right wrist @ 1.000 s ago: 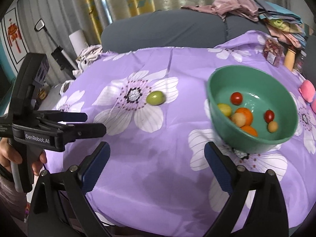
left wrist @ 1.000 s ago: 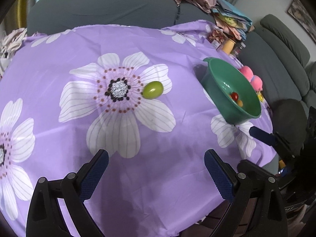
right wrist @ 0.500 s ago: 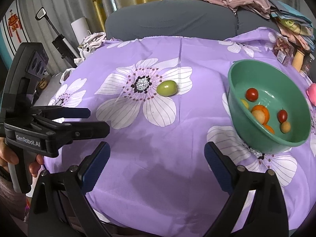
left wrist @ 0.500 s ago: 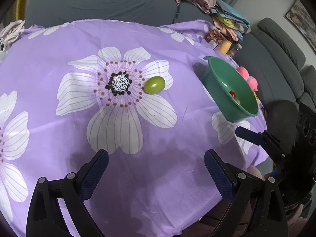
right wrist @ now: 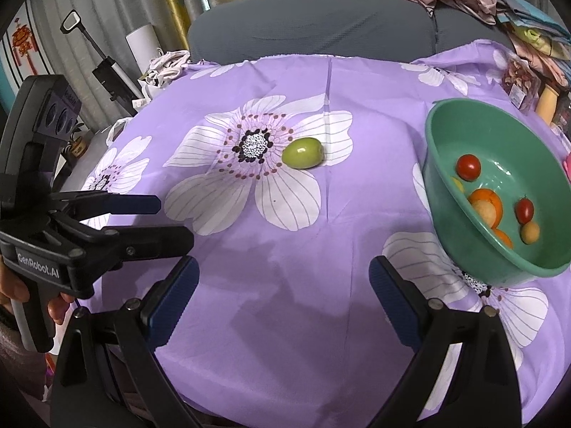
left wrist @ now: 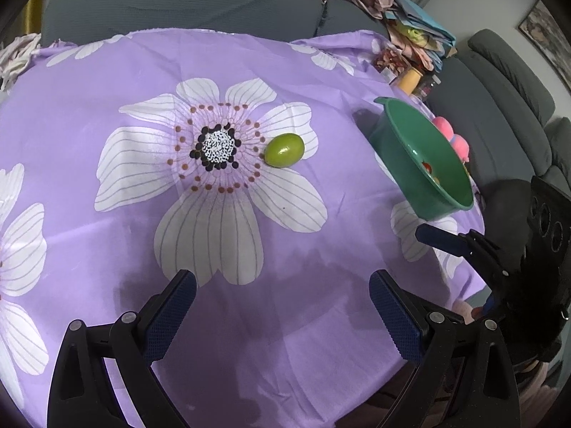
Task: Organize fruits
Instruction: 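Withdraw both grippers from the bowl toward the green plum, then grasp the green plum with the right gripper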
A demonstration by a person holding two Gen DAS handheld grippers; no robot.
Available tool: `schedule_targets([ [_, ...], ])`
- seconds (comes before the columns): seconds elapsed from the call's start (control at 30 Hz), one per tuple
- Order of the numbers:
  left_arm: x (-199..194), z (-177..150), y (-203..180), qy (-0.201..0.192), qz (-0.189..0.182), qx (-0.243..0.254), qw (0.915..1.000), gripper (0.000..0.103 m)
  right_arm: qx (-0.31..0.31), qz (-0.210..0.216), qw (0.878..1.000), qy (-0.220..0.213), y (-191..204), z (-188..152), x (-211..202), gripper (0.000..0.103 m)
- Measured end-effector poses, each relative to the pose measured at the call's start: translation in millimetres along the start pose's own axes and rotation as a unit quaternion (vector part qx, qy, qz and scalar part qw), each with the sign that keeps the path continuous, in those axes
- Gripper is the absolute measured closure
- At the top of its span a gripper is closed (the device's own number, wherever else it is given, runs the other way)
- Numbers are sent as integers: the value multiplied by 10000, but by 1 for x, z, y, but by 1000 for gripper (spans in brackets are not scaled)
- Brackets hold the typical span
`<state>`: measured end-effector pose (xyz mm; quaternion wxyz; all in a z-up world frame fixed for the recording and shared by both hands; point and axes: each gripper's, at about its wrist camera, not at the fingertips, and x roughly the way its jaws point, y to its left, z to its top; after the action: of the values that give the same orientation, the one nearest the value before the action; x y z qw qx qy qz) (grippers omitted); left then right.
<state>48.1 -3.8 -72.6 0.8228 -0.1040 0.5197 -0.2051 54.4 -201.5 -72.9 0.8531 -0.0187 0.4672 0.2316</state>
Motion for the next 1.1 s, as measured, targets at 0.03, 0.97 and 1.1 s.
schedule_targets([
  [0.03,1,1,1,10,0,-7,10000,6,11,4,10000,17,-1,1,2,6],
  [0.97,25,58,18,-156,219,58,9996,6,-277,-107,9994,162,-14,55,53,8],
  [1.1,32,65,23,-111,-48,-38,9999,6,-383,-93,9990,187,-12,63,63,8],
])
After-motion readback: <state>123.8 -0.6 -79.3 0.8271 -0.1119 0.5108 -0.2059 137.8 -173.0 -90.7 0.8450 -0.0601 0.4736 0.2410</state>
